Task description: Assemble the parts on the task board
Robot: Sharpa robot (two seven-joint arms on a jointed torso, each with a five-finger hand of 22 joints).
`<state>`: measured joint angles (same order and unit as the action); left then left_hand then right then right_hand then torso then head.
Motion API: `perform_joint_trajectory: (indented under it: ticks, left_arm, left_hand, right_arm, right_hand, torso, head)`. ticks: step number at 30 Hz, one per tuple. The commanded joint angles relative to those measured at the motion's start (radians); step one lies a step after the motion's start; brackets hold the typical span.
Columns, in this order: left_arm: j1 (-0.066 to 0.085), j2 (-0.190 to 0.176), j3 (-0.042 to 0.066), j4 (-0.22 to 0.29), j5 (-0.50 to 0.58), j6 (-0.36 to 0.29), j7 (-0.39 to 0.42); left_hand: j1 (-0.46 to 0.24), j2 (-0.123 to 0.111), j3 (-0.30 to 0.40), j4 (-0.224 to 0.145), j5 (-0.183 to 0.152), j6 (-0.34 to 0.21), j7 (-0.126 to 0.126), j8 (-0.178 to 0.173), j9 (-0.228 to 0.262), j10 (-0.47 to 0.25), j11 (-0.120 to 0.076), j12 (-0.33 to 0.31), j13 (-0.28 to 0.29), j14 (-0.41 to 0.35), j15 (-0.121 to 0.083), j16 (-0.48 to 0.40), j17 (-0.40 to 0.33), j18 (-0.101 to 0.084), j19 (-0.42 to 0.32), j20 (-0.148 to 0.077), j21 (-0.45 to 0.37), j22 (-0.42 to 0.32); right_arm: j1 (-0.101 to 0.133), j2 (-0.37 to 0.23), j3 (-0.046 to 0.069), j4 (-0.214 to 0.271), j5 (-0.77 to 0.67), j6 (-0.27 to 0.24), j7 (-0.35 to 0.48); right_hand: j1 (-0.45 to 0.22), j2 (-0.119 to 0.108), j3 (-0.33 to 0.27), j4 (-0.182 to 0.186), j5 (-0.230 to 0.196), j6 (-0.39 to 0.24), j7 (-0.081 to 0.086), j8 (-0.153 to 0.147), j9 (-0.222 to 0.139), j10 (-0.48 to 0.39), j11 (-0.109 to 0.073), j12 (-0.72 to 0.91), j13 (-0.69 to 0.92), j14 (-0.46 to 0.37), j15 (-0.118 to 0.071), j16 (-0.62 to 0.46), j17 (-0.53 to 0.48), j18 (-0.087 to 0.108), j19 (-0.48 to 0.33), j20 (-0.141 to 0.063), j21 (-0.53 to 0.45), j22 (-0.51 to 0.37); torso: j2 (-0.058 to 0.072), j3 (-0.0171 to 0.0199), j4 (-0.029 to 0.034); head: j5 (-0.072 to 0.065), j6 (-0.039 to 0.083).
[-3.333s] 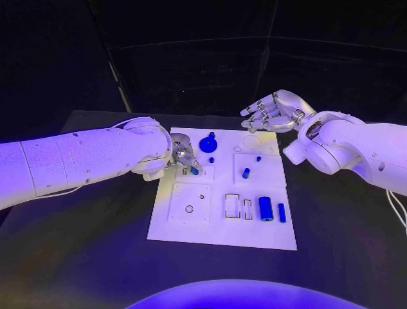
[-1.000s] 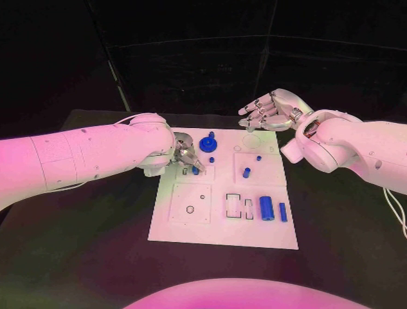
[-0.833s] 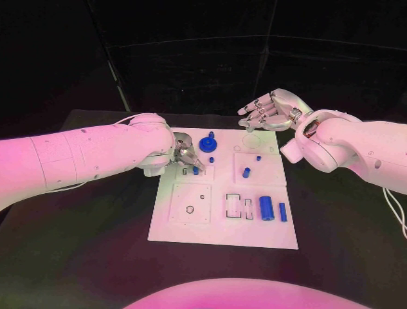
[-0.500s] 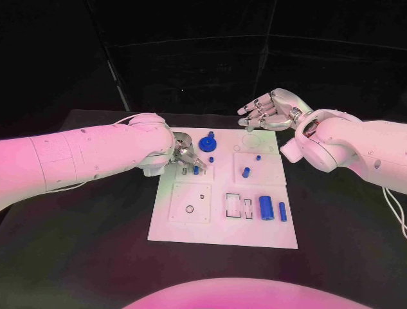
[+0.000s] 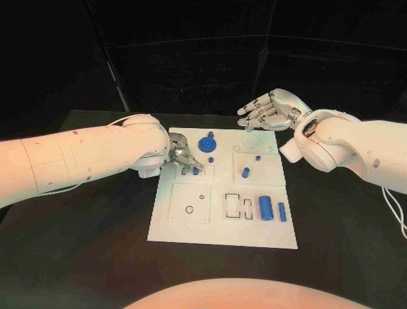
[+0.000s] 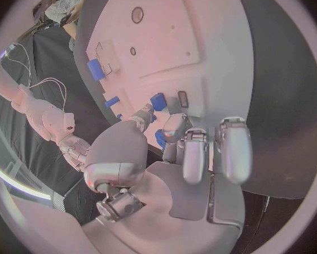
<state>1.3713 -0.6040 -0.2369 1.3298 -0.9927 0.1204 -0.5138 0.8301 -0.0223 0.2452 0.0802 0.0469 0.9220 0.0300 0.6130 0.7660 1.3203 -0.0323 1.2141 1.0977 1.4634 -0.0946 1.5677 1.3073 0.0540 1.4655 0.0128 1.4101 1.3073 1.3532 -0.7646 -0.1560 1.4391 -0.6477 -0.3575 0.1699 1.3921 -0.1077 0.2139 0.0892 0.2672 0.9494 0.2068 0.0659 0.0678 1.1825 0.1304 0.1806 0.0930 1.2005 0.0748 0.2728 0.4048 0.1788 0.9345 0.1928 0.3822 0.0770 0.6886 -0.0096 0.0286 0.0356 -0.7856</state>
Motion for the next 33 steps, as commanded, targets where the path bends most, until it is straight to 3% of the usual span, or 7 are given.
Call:
perform_joint_trajectory:
  ticks: [1, 7, 11, 16, 28, 31, 33]
  left_arm:
    - [0.010, -0.017, 0.003, 0.019, -0.003, -0.009, -0.004]
    - [0.034, -0.049, 0.030, 0.049, 0.018, -0.013, -0.001]
    - [0.059, -0.068, 0.042, 0.058, 0.092, -0.043, 0.013]
    - [0.090, -0.083, 0.048, 0.046, 0.165, -0.059, 0.055]
    - [0.105, -0.058, 0.047, -0.066, 0.242, 0.044, 0.083]
    - [0.103, -0.038, 0.045, -0.108, 0.239, 0.059, 0.077]
    - [0.101, -0.023, 0.044, -0.134, 0.220, 0.068, 0.072]
  left_hand:
    - [0.004, -0.009, -0.017, 0.003, 0.000, 0.003, -0.002, 0.003, 0.002, -0.002, -0.008, -0.001, -0.006, 0.107, -0.006, 0.003, 0.263, -0.002, 0.038, -0.007, -0.006, 0.002]
    - [0.018, -0.017, -0.069, 0.014, 0.000, -0.042, 0.013, -0.028, -0.013, -0.035, 0.003, -0.039, -0.053, 0.107, 0.000, 0.003, 0.263, 0.002, 0.030, -0.003, -0.024, -0.023]
    - [0.056, -0.008, -0.115, 0.024, 0.002, -0.126, 0.057, -0.112, -0.072, -0.203, 0.043, -0.237, -0.279, 0.099, 0.035, -0.012, 0.242, 0.033, -0.031, 0.020, -0.159, -0.206]
    - [0.153, 0.008, -0.167, 0.018, 0.003, -0.162, 0.095, -0.191, -0.157, -0.370, 0.084, -0.405, -0.408, -0.084, 0.070, -0.322, -0.112, 0.120, -0.254, 0.063, -0.636, -0.766]
    - [0.366, 0.084, -0.296, 0.013, 0.005, -0.121, 0.109, -0.311, -0.350, -0.363, 0.122, -0.763, -0.720, -0.239, 0.103, -0.962, -0.644, 0.121, -0.234, 0.111, -0.946, -0.986]
    - [0.370, 0.094, -0.319, 0.022, 0.001, -0.095, 0.115, -0.310, -0.365, -0.306, 0.109, -0.768, -0.738, -0.155, 0.092, -0.945, -0.639, 0.131, -0.163, 0.091, -0.934, -0.989]
    - [0.346, 0.097, -0.347, 0.045, -0.003, -0.053, 0.106, -0.296, -0.369, -0.210, 0.086, -0.727, -0.724, 0.026, 0.073, -0.462, -0.200, 0.111, -0.051, 0.069, -0.772, -0.841]
  right_arm:
    - [0.002, 0.001, 0.000, -0.002, 0.006, 0.008, 0.008]
    - [0.001, 0.006, 0.000, -0.014, 0.006, 0.009, 0.008]
    - [0.001, 0.009, 0.000, -0.018, 0.006, 0.010, 0.007]
    - [0.001, 0.008, 0.000, -0.018, 0.006, 0.011, 0.005]
    - [0.001, 0.008, 0.000, -0.020, 0.006, 0.014, 0.000]
    - [0.001, 0.009, 0.000, -0.020, 0.006, 0.014, 0.000]
    - [0.001, 0.009, 0.000, -0.020, 0.006, 0.014, 0.000]
  right_hand:
    - [-0.010, -0.002, 0.000, 0.007, -0.007, -0.009, 0.000, 0.003, 0.000, -0.008, 0.000, -0.004, -0.001, -0.006, 0.001, 0.005, -0.001, 0.004, 0.000, 0.006, -0.004, -0.001]
    - [-0.010, -0.002, 0.000, 0.007, -0.007, -0.009, 0.000, 0.003, 0.000, -0.008, 0.000, -0.004, -0.001, -0.006, 0.001, 0.005, -0.001, 0.004, 0.000, 0.006, -0.004, -0.001]
    - [-0.010, -0.002, 0.000, 0.008, -0.007, -0.010, 0.000, 0.003, 0.000, -0.009, 0.000, -0.004, -0.001, -0.006, 0.001, 0.005, -0.002, 0.004, 0.000, 0.006, -0.005, -0.002]
    - [-0.010, -0.001, 0.000, 0.008, -0.006, -0.010, 0.000, 0.003, 0.000, -0.009, 0.000, -0.003, -0.001, -0.007, 0.001, 0.005, -0.002, 0.004, 0.000, 0.006, -0.005, -0.002]
    - [-0.010, -0.001, 0.000, 0.008, -0.006, -0.010, 0.000, 0.003, 0.000, -0.009, 0.000, -0.003, -0.001, -0.007, 0.001, 0.005, -0.002, 0.004, 0.000, 0.006, -0.005, -0.002]
    - [-0.010, -0.001, 0.000, 0.008, -0.006, -0.010, 0.000, 0.003, 0.000, -0.009, 0.000, -0.003, -0.001, -0.007, 0.001, 0.005, -0.002, 0.004, 0.000, 0.006, -0.005, -0.002]
    - [-0.009, -0.001, 0.000, 0.007, -0.006, -0.010, 0.000, 0.003, 0.001, -0.009, -0.001, -0.003, -0.001, -0.007, 0.001, 0.006, -0.002, 0.004, 0.000, 0.006, -0.006, -0.002]
  torso:
    - [0.000, -0.0002, 0.0008]
    - [0.000, 0.0000, 0.0005]
    - [0.001, 0.0008, -0.0005]
    - [0.000, 0.0033, 0.0006]
    - [0.001, 0.0003, -0.0007]
    - [0.002, -0.0009, -0.0015]
    - [0.001, -0.0013, -0.0007]
  head:
    - [-0.001, 0.003]
    - [-0.003, 0.009]
    - [0.001, 0.013]
    - [0.003, 0.020]
    - [0.009, 0.024]
    - [0.011, 0.025]
    - [0.011, 0.025]
